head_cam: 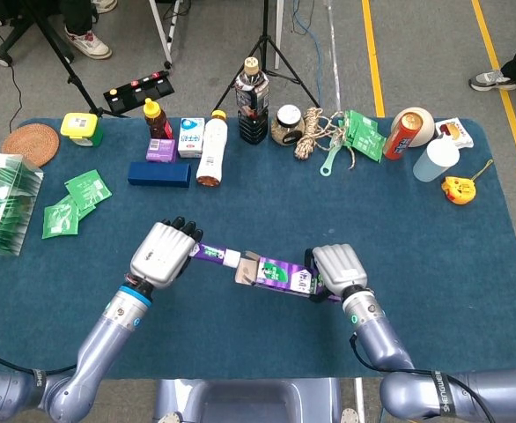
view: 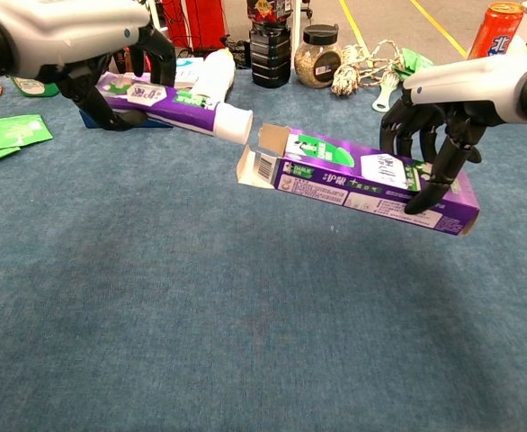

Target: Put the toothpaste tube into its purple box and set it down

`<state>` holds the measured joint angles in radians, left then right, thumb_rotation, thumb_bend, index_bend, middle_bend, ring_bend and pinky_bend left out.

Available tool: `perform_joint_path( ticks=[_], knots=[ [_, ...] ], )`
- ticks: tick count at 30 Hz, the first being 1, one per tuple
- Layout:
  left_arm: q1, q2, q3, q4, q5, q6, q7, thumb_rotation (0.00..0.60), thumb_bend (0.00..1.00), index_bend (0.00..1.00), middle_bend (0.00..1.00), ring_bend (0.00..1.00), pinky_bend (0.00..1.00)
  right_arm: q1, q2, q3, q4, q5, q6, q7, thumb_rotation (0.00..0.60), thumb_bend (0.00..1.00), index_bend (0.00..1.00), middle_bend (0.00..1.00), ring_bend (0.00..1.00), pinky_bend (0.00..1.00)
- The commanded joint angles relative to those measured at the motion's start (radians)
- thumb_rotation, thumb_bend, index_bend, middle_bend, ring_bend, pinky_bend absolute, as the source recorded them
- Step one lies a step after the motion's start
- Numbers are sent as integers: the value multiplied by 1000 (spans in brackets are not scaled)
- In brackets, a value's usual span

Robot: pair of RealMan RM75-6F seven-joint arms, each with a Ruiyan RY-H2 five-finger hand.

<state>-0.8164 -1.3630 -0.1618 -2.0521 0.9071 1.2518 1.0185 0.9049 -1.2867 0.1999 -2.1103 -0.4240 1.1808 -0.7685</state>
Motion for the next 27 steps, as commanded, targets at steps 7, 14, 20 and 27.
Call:
perform_joint_path(
  ticks=[7,14,20,27],
  knots=[
    [-31,-57,6,10,-49,41,51,600,384,437,364,296,515,21,-14,-1,2,9,30,5,600,327,575,646,638,697],
    [-47,-91,3,7,-68,71,70,600,385,438,364,297,514,24,-18,-5,-2,0,38,25,600,327,575,646,638,697],
    [-61,-127,-5,0,-120,98,87,600,383,437,364,296,515,24,-26,-8,-3,-26,51,41,600,330,574,646,638,697],
    [-83,-160,-33,-13,-172,128,98,600,380,438,364,297,515,17,-39,-21,2,-71,71,50,600,330,574,646,638,698]
  ],
)
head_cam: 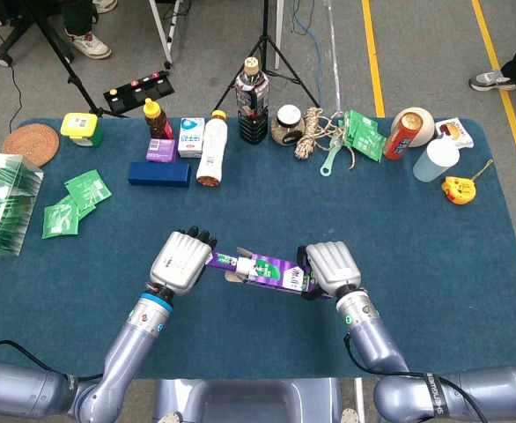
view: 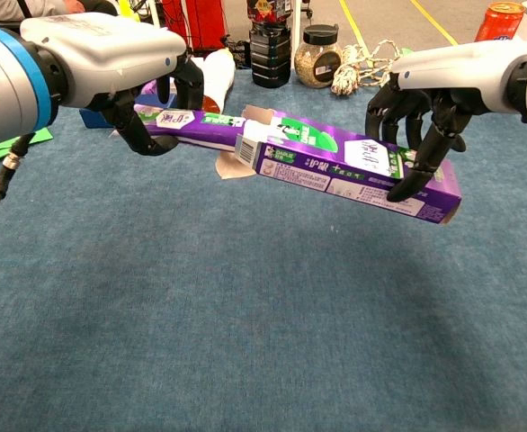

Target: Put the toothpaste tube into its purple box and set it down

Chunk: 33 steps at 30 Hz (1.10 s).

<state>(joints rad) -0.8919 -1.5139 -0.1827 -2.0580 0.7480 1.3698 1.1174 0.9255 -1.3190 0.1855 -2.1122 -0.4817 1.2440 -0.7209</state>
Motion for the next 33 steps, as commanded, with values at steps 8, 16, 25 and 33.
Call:
perform_joint_path(
  ticks=[8,16,25,33],
  knots=[
    [-38,-31,-24,-25,-59,51,49,600,379,438,364,297,514,-10,-22,-12,20,-38,10,18,600,331,574,646,638,697],
    [-99,-121,-73,-42,-191,182,186,600,375,438,364,297,512,-14,-44,-24,30,-61,18,15,600,331,574,647,638,697],
    [-148,-201,-74,-36,-159,294,261,600,375,437,364,297,511,-23,-67,-40,49,-101,46,-4,600,331,574,648,638,697],
    [-165,-249,-64,-9,-146,316,280,600,372,437,364,297,511,-30,-82,-35,58,-96,41,0,600,331,574,648,638,697]
  ],
)
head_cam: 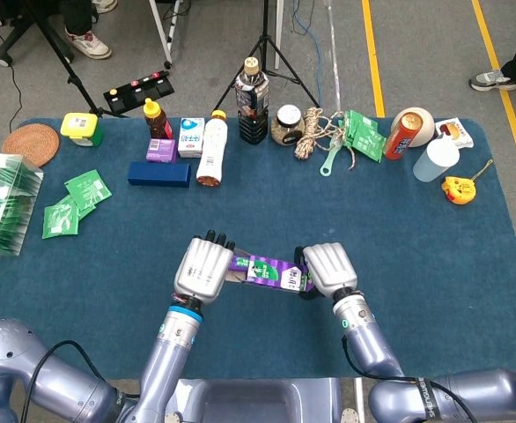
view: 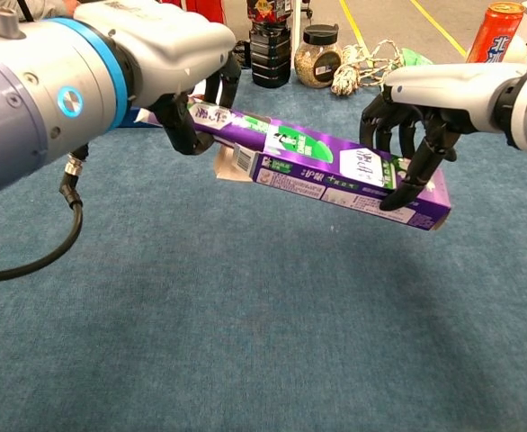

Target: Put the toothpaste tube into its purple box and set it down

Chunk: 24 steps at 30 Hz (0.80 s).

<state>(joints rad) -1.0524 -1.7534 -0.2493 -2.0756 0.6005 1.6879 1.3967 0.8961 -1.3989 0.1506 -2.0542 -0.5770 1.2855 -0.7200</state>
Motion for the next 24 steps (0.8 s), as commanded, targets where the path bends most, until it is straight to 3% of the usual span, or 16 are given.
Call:
perform_joint_path(
  ticks=[1,17,19,24],
  knots=[
    [-5,-14,4,11,5,-3,0,600,372,437,364,297,511,-1,-3,0,0,-2,-1,-1,600,331,574,648,638,697],
    [6,-36,30,49,95,-24,-47,600,359,431,361,296,507,-20,12,22,-24,-24,-22,45,600,331,578,652,638,697],
    [10,-28,32,41,100,-24,-49,600,348,387,322,275,502,-21,13,24,-21,-25,-26,50,600,331,578,652,638,697],
    [22,-1,33,7,94,-19,-40,600,257,51,25,103,428,-28,20,25,-14,-34,-37,68,600,332,580,654,638,698]
  ],
)
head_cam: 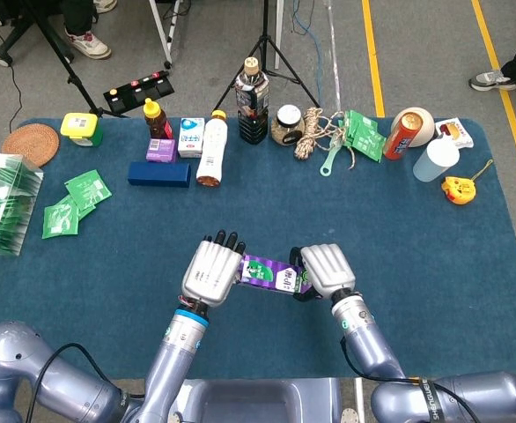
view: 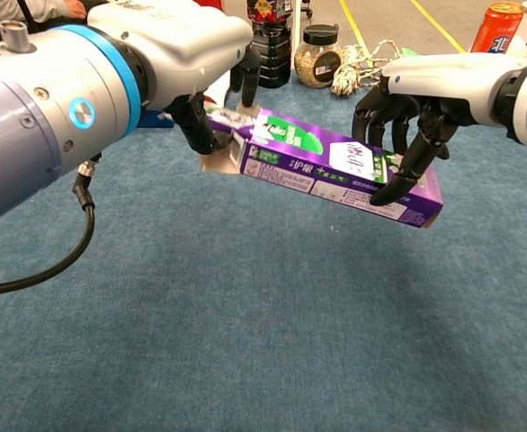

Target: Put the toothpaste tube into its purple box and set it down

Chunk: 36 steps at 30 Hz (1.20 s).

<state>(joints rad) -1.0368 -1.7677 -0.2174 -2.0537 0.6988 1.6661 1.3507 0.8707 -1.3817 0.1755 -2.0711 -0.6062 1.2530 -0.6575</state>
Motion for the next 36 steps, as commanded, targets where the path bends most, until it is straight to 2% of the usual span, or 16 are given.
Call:
perform_joint_path(
  ticks=[1,6,11,13,23,26,31,36],
  knots=[
    [9,20,1,-22,-8,5,9,600,245,22,7,87,421,-4,4,0,5,-8,-7,10,600,333,581,655,638,697],
    [27,74,-2,-59,-6,-4,-9,600,190,0,0,67,410,-17,15,4,22,-36,-37,56,600,342,583,657,638,698],
    [62,182,20,-71,66,-77,-114,600,171,0,0,50,395,-32,31,5,44,-63,-63,101,600,343,584,657,638,697],
    [88,254,28,-80,91,-109,-173,600,163,0,0,39,383,-42,43,6,63,-81,-78,128,600,344,584,658,638,697],
    [189,494,34,-86,191,-192,-423,600,161,0,0,21,369,-84,84,20,129,-166,-158,282,600,357,587,663,638,697],
    [230,573,35,-81,216,-203,-504,600,161,0,0,18,365,-104,92,31,157,-212,-190,368,600,369,588,663,637,697],
    [323,713,63,-49,283,-244,-702,600,161,0,0,7,364,-160,96,59,227,-367,-254,625,600,373,588,663,636,693],
    [404,805,88,12,350,-276,-894,600,161,0,0,0,363,-204,66,58,325,-544,-239,817,600,380,589,663,635,692]
  ],
)
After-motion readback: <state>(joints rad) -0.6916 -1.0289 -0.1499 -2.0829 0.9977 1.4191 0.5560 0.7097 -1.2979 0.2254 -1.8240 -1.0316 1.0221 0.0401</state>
